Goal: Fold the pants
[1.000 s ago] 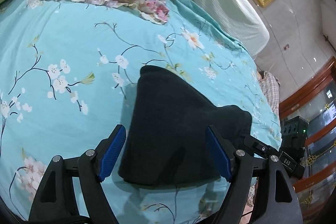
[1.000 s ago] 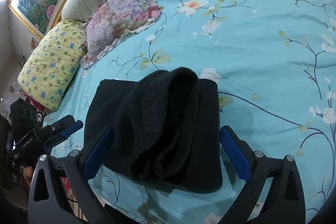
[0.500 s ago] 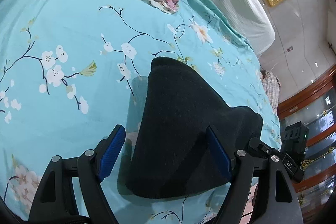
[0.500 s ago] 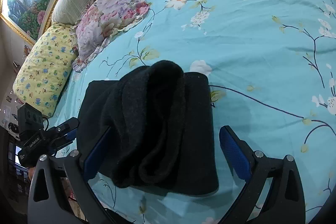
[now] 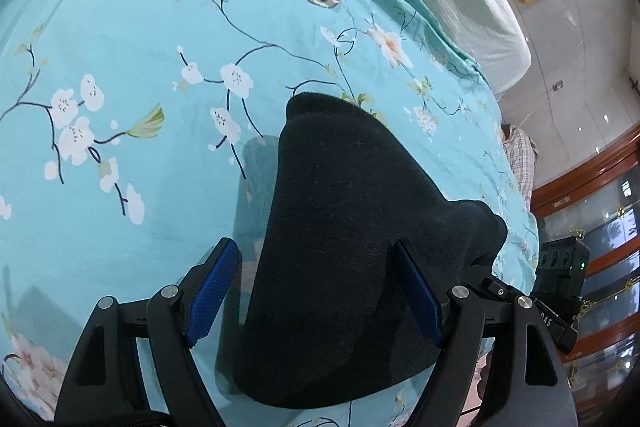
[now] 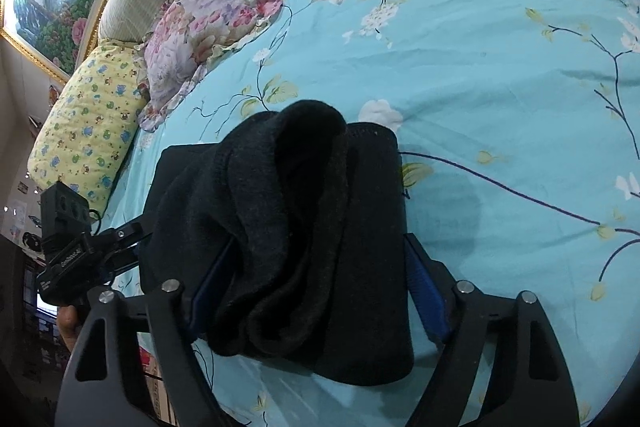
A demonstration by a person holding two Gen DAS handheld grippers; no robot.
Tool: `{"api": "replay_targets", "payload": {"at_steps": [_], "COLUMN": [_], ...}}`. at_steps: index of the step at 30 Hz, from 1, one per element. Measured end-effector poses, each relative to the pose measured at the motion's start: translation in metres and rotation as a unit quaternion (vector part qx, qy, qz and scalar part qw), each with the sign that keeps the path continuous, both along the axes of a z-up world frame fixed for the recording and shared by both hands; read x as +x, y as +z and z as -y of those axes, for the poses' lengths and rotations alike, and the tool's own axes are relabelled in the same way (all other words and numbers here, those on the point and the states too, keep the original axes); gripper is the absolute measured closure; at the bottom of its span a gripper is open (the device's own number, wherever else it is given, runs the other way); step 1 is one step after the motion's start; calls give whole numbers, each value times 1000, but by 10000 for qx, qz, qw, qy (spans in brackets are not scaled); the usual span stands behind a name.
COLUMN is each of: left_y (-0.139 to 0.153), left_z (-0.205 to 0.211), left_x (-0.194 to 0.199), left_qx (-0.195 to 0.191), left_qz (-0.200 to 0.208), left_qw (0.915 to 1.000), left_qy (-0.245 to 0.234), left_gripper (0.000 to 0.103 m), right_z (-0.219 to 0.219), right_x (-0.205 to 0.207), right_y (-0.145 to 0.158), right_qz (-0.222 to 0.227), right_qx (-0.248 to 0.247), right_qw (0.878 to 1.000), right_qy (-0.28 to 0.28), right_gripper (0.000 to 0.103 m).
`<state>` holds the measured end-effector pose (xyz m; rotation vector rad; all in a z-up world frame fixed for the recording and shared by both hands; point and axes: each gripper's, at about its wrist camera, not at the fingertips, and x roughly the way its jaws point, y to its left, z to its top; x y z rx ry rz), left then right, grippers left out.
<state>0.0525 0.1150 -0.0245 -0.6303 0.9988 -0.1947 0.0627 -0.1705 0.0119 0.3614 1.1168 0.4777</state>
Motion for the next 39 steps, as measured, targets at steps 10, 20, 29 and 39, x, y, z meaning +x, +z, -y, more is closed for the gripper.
{"api": "replay_targets", "payload": {"at_steps": [10,20,29,39], "left_y": [4,32,65,78], "left_z": [18,23,-2,-51], "left_x": [12,-3,-28,-41], "left_qx": [325,435,509,627], "left_qz": [87,484,850,951], "left_qw": [9993,9975,9951,9919], "left_qy": [-175,-283,25,556], "left_gripper": [48,75,76,76], "right_z": [7,-1,-21,-74], "right_x": [-3,-9,-7,16], "right_y": [-1,14,42,53], "right_qz": [126,343,617,771], "right_qx": [224,125,185,291], "right_qw": [9996,9991,9966,9914], "right_qy": [92,220,518,1018], "right_gripper": [47,55,57,57]}}
